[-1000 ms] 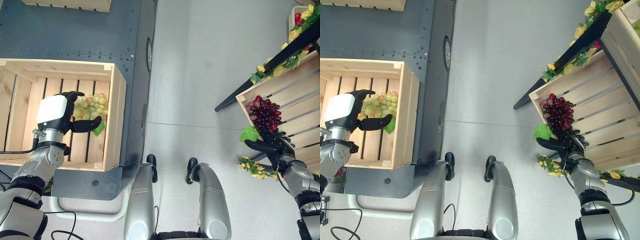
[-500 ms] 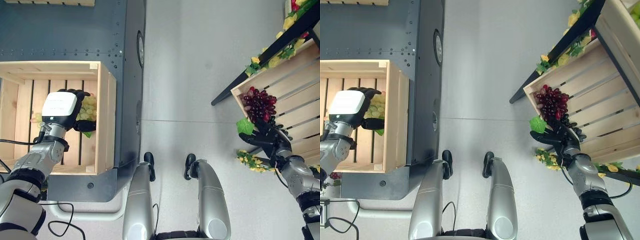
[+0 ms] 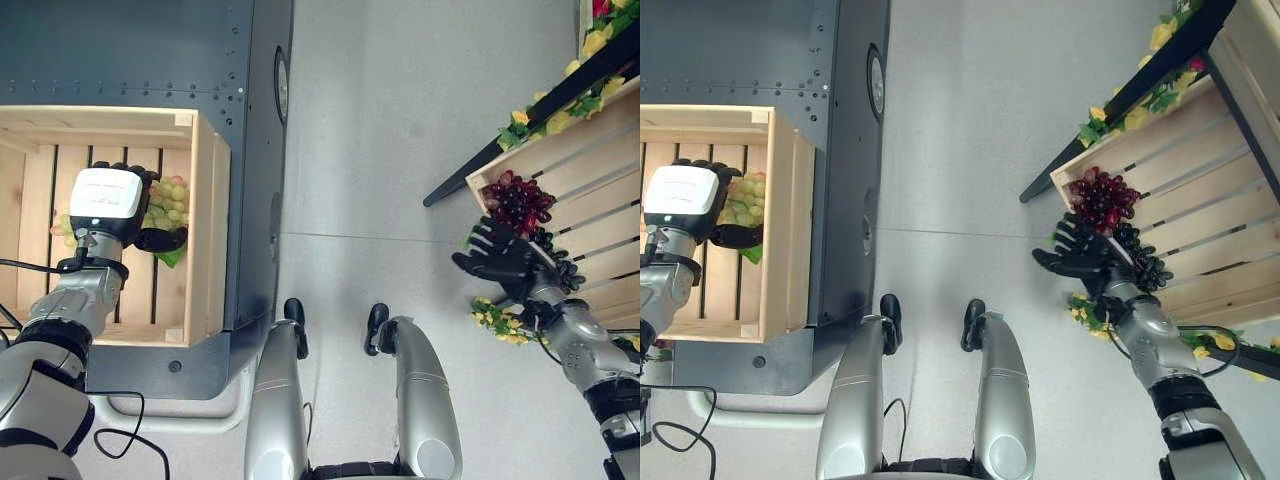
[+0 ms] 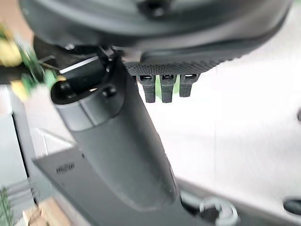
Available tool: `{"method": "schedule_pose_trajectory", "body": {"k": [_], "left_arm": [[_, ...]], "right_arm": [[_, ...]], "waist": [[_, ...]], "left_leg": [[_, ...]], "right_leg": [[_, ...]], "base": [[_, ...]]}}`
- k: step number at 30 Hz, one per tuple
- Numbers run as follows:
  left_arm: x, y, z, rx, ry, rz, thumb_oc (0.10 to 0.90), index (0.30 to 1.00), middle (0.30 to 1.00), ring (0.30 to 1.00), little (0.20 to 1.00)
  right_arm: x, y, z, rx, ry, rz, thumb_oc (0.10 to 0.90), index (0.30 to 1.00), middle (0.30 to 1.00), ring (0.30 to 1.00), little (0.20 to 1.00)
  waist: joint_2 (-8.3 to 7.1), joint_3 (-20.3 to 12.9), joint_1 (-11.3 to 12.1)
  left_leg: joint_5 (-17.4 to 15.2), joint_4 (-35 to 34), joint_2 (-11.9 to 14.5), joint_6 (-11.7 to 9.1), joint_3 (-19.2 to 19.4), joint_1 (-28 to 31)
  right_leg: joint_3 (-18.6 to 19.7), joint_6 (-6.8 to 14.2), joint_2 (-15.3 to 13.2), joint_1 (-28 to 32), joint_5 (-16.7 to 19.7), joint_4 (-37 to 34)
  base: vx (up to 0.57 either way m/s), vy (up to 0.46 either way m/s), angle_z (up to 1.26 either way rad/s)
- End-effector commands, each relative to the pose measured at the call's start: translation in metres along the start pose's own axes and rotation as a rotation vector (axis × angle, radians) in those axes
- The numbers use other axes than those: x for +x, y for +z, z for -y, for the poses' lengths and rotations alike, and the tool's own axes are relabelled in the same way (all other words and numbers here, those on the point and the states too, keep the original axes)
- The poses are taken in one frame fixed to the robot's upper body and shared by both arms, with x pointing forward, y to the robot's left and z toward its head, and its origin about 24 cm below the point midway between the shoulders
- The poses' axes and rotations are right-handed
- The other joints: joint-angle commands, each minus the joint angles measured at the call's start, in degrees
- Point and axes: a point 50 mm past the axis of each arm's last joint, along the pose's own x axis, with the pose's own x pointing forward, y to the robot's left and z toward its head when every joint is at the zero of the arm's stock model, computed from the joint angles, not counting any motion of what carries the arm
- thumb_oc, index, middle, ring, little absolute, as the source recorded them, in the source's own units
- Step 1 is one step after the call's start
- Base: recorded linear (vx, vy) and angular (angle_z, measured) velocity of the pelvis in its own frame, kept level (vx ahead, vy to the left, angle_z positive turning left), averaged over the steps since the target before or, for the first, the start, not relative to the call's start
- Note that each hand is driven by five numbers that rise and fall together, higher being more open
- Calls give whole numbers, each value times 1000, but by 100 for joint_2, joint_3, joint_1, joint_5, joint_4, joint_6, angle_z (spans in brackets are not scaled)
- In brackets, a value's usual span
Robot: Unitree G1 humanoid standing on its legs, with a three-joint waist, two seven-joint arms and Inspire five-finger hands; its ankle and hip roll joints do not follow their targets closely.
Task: Pick up the fruits from the basket on one side to the basket on the other side
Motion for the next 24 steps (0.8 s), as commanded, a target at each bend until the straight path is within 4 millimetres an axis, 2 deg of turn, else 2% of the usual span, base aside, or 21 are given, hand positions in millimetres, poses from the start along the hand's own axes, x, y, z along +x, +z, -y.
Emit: {"method": "schedule_pose_trajectory", "body": {"k": [1,10,15,24], "left_arm": [[8,-54,-46,91,138,-186,800,900,900,900,900],[13,-51,-51,54,142,-170,800,900,900,900,900],[21,-38,-57,43,116,-95,800,900,900,900,900],[33,-11,-79,-28,219,79,800,900,900,900,900]], "right_arm": [[3,34,-8,24,82,180,800,900,900,900,900],[5,34,-12,34,91,185,800,900,900,900,900],[5,34,-15,42,97,187,800,900,900,900,900],[5,31,-16,61,106,190,800,900,900,900,900]], "waist": [[-41,-88,34],[-107,-88,63],[-180,-88,62],[-296,-88,58]], "left_leg": [[-483,-344,-254,323,653,515],[-469,-338,-227,314,633,410],[-458,-337,-201,321,611,311],[-446,-379,-183,342,579,189]], "right_leg": [[-194,-34,132,406,269,-460],[-234,-32,134,339,284,-455],[-272,-5,130,250,321,-433],[-297,39,176,133,381,-451]], "base": [[0,0,0],[-7,7,4],[-13,6,6],[-8,1,3]]}}
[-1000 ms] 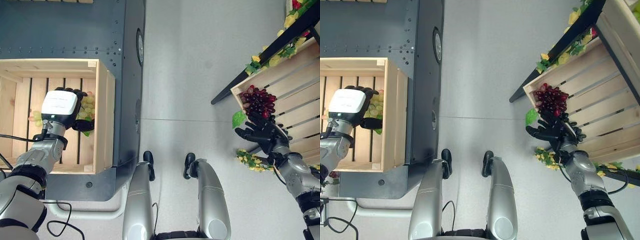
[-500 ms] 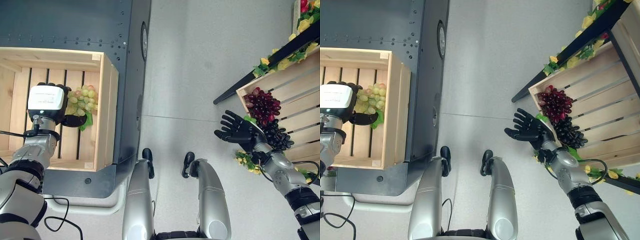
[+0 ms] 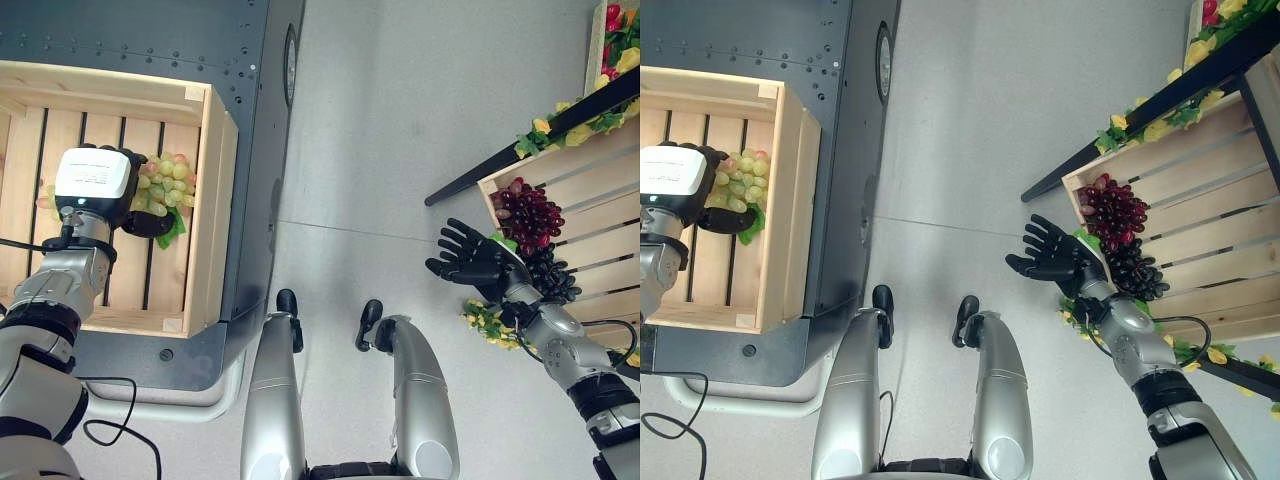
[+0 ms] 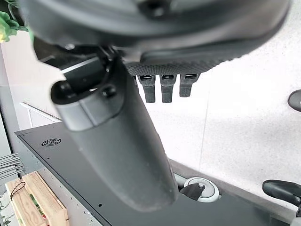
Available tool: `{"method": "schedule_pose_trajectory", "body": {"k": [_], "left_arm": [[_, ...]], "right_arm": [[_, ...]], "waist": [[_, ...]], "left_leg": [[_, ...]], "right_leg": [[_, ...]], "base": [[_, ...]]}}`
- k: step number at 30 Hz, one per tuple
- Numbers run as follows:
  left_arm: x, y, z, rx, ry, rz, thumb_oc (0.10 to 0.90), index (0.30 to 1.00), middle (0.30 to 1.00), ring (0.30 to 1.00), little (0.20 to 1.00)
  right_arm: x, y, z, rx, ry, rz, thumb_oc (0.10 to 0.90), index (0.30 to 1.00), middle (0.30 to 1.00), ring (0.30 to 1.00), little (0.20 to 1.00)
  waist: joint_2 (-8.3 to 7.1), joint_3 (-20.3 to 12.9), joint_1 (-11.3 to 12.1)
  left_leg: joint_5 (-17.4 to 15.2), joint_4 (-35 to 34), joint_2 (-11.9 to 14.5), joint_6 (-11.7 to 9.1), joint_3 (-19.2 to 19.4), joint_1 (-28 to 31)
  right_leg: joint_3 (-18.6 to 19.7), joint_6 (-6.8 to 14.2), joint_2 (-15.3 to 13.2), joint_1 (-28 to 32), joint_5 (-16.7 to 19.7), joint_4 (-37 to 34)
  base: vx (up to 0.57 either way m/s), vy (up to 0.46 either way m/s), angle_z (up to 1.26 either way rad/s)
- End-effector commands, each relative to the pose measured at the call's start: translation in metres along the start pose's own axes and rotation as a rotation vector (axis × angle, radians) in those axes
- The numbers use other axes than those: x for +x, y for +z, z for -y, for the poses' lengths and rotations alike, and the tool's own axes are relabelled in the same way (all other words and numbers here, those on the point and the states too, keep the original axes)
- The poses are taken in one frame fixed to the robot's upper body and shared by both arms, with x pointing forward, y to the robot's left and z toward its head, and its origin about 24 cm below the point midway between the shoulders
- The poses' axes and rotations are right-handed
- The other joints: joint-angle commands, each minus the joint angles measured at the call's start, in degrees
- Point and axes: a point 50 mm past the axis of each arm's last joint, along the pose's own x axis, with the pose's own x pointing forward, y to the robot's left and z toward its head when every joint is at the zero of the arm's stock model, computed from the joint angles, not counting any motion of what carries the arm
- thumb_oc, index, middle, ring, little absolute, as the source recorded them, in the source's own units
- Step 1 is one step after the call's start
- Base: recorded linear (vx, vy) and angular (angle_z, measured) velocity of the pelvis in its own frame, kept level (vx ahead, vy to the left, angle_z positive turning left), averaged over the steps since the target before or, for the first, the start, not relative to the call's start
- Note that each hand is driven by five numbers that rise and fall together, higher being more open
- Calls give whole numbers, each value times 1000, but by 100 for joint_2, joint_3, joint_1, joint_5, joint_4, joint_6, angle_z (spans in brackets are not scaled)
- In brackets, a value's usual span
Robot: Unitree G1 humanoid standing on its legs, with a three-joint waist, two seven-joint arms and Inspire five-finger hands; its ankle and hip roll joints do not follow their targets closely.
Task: Pick up the fruits from the basket on one side to the basket on the other side
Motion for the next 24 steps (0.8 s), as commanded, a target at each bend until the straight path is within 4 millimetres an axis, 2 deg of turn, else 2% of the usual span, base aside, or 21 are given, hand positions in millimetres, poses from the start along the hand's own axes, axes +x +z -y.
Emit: {"method": "schedule_pose_trajectory", "body": {"k": [1,11,12,13,14,18,24], "left_arm": [[14,-12,-51,-3,200,21,800,900,900,900,900],[19,-6,-51,-6,130,50,800,900,900,900,900],[19,-6,-51,-7,128,53,728,792,792,792,792],[19,-3,-51,-14,120,71,480,420,420,420,420],[19,-2,-51,-17,118,76,400,300,300,300,300],[19,4,-46,-45,77,99,400,300,300,300,300],[17,1,-44,-58,42,89,400,300,300,300,300]], "right_arm": [[-1,33,-4,21,50,190,800,900,900,900,900],[0,33,-4,30,44,197,800,900,900,900,900],[-1,33,-4,31,44,197,800,900,900,900,900],[-1,33,-4,31,44,199,800,900,900,900,900],[-1,33,-4,32,44,200,800,900,900,900,900],[-1,34,-4,35,50,213,800,900,900,900,900],[0,38,-4,39,52,232,800,900,900,900,900]], "waist": [[-91,-83,20],[-132,-83,8],[-131,-83,8],[-129,-83,6],[-129,-83,6],[-104,-83,5],[-22,-83,-8]], "left_leg": [[-450,-534,-198,301,743,572],[-462,-533,-177,289,753,541],[-462,-538,-179,291,753,544],[-460,-568,-180,292,761,567],[-459,-575,-180,292,763,571],[-462,-631,-183,304,801,663],[-505,-668,-206,309,850,916]], "right_leg": [[-41,10,192,226,368,-391],[-81,46,186,192,400,-395],[-79,48,186,192,402,-396],[-80,53,186,209,405,-420],[-80,54,185,212,408,-426],[-74,67,174,274,416,-471],[-24,80,154,485,377,-514]], "base": [[0,0,0],[0,0,0],[0,0,0],[0,0,0],[0,0,0],[0,0,0],[-6,4,-3]]}}
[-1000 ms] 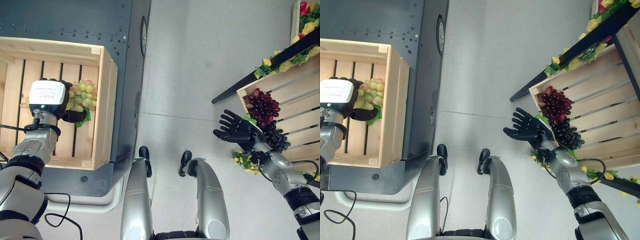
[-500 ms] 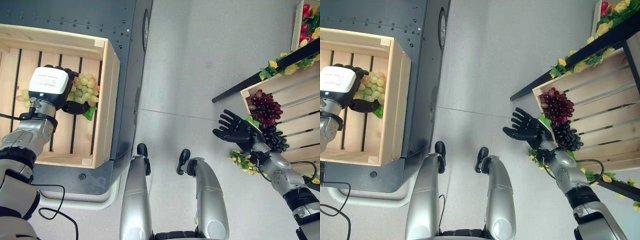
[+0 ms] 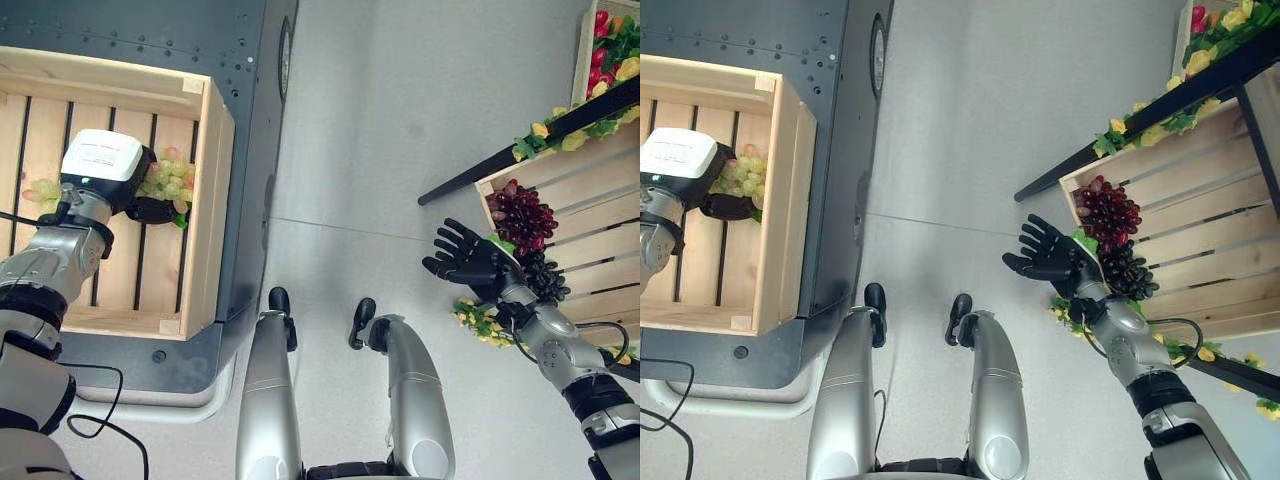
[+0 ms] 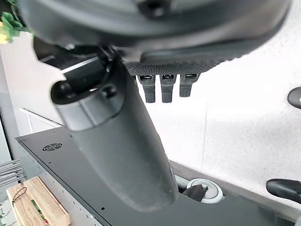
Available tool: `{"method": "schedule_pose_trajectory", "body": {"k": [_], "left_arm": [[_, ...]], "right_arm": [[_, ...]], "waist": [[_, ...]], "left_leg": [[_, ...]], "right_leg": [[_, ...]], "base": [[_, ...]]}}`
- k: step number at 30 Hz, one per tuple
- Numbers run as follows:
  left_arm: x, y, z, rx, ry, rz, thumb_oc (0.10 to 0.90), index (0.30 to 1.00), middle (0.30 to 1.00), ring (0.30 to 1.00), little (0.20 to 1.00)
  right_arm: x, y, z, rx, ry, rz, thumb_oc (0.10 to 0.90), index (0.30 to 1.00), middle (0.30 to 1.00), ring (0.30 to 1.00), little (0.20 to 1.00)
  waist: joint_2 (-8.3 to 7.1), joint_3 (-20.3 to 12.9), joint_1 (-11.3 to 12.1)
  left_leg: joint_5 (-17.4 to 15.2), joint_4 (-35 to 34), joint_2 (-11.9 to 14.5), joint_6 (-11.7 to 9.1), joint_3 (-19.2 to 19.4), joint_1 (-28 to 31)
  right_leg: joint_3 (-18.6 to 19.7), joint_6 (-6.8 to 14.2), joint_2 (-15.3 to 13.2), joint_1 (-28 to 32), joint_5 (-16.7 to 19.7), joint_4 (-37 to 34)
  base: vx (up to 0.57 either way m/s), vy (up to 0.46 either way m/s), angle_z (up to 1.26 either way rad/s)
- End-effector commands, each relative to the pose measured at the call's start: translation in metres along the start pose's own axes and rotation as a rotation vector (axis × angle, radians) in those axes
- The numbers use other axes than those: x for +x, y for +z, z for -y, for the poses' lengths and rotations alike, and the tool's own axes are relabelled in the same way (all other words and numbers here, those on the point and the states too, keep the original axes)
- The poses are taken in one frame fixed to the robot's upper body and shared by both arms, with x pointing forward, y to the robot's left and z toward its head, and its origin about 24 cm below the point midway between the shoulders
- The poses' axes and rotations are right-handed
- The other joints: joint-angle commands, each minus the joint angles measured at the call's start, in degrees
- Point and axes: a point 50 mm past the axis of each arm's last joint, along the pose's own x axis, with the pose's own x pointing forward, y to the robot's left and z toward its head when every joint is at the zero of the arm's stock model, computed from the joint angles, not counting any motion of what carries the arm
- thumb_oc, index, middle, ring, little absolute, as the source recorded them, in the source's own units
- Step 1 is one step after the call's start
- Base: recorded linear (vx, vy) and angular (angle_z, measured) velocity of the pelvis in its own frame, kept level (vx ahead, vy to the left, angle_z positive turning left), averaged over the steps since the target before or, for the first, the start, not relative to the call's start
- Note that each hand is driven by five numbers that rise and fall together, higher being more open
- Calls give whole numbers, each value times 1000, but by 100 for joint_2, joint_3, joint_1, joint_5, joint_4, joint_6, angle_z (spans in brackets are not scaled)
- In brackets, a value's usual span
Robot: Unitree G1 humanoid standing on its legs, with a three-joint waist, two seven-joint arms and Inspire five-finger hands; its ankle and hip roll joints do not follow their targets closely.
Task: Pick up the fruits from the basket on one side to the basket on the other side
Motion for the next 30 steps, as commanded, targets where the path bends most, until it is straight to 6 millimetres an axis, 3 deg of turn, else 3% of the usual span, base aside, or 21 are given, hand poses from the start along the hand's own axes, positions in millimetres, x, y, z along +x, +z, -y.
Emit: {"method": "schedule_pose_trajectory", "body": {"k": [1,8,16,22,30], "left_arm": [[6,-3,-27,-59,106,3,400,300,300,300,300],[-4,-15,-15,-84,70,-52,400,300,300,300,300],[-25,-42,-5,-362,171,-225,400,300,300,300,300],[-43,-51,11,-654,234,-318,400,300,300,300,300],[-55,-34,31,-974,205,-260,400,300,300,300,300]], "right_arm": [[-2,41,0,22,40,222,800,900,900,900,900],[-3,36,1,49,23,219,800,900,900,900,900],[-6,28,0,61,20,213,800,900,900,900,900],[-12,9,-1,82,9,173,800,900,900,900,900],[-20,-10,-4,40,-30,144,800,900,900,900,900]], "waist": [[183,-73,61],[337,-73,73],[496,-73,113],[537,-548,113],[655,-1234,128]], "left_leg": [[-467,-735,-227,215,766,1011],[-488,-875,-323,210,745,1561],[-335,-1330,-475,238,718,2478],[-177,-2021,-618,208,605,3216],[146,-3233,-797,138,567,4117]], "right_leg": [[-59,-8,145,535,309,-443],[51,4,110,1032,262,-593],[124,-24,67,1869,261,-928],[174,10,134,2591,299,-1576],[127,165,293,3492,546,-2732]], "base": [[0,18,-7],[8,17,-5],[-3,25,-7],[62,0,1],[55,1,2]]}}
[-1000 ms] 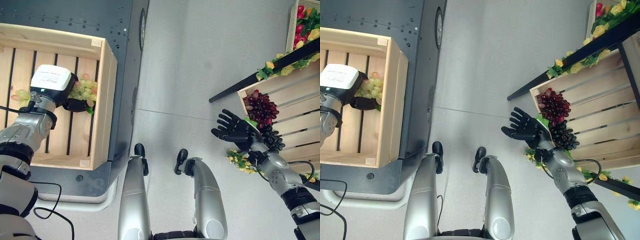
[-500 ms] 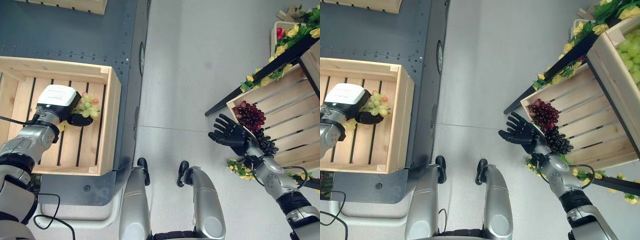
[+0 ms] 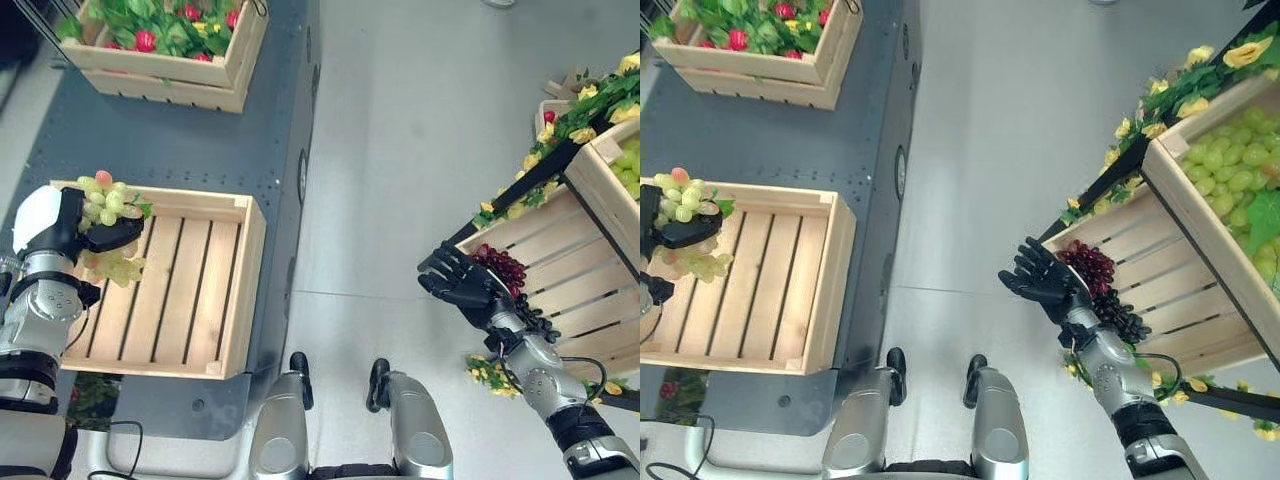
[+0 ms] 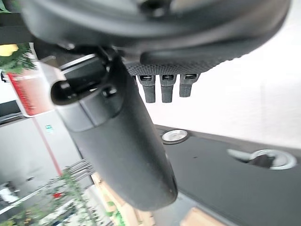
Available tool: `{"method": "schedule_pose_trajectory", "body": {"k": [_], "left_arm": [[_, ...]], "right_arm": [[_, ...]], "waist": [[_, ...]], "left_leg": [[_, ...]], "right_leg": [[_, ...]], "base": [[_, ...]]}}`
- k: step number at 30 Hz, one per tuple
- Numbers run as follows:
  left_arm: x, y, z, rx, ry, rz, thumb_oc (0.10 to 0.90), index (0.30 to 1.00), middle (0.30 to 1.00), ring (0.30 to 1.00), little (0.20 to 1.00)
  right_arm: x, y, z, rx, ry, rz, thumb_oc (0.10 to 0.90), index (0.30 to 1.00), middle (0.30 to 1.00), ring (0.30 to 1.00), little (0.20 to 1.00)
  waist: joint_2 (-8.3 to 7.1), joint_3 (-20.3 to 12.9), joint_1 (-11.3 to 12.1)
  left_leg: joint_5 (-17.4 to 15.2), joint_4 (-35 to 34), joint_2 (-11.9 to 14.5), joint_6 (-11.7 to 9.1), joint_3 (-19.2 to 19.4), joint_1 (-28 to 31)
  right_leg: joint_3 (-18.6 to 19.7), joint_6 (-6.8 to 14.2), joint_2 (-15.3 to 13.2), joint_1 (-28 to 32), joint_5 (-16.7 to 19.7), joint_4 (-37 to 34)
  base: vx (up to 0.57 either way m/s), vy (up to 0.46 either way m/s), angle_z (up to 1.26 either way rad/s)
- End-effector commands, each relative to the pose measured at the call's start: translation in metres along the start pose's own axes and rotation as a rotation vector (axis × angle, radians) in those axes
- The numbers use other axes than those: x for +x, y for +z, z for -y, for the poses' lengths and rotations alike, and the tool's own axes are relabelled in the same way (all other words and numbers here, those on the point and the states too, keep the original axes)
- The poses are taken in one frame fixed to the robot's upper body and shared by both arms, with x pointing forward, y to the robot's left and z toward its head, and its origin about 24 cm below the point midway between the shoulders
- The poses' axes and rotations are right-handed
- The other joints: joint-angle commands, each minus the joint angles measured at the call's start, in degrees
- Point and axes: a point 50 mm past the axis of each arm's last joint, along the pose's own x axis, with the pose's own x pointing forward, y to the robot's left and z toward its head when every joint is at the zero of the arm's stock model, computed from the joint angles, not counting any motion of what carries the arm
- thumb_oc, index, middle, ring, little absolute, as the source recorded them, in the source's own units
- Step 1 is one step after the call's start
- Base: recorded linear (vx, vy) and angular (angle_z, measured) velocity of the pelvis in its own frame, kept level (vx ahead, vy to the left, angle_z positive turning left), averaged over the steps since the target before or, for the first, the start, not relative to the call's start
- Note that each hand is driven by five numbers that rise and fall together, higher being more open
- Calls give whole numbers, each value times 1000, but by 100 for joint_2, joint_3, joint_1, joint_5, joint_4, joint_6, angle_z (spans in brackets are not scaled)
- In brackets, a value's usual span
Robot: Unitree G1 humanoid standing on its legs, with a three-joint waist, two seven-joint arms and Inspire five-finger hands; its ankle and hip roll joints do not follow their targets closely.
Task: Pick up the fruits from the basket on one side to the basket on the other side
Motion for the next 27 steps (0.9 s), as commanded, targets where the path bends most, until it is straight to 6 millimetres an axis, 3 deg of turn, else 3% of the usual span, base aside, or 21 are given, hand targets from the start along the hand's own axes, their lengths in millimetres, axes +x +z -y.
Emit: {"method": "schedule_pose_trajectory", "body": {"k": [1,6,12,17,27], "left_arm": [[-1,22,-11,-203,60,159,400,300,300,300,300],[-7,28,-3,-335,37,198,400,300,300,300,300],[-7,52,-2,-606,78,321,400,300,300,300,300],[-3,94,9,-853,32,491,400,300,300,300,300],[-13,169,30,-1161,-147,698,400,300,300,300,300]], "right_arm": [[-2,26,-4,-100,35,150,800,900,900,900,900],[-2,21,-13,-154,55,134,800,900,900,900,900],[7,37,-36,-261,99,237,800,900,900,900,900],[24,47,-65,-165,222,268,800,900,900,900,900],[50,67,-118,-52,453,255,800,900,900,900,900]], "waist": [[272,-1167,-17],[345,-1584,-21],[404,-2013,16],[449,-2262,2],[386,-2495,20]], "left_leg": [[-205,-1183,-588,78,104,860],[-17,-1754,-619,30,8,1264],[201,-2341,-617,-27,-139,1569],[377,-2754,-597,-104,-241,1736],[303,-2754,-553,-120,-231,1836]], "right_leg": [[-98,-124,222,552,124,-890],[-121,-100,321,1019,360,-1576],[-121,-80,409,1404,646,-2273],[-144,-90,511,1647,827,-2728],[-93,-156,616,1836,913,-3026]], "base": [[0,0,0],[16,-7,2],[-5,-28,2],[-19,-15,0],[8,-34,-1]]}}
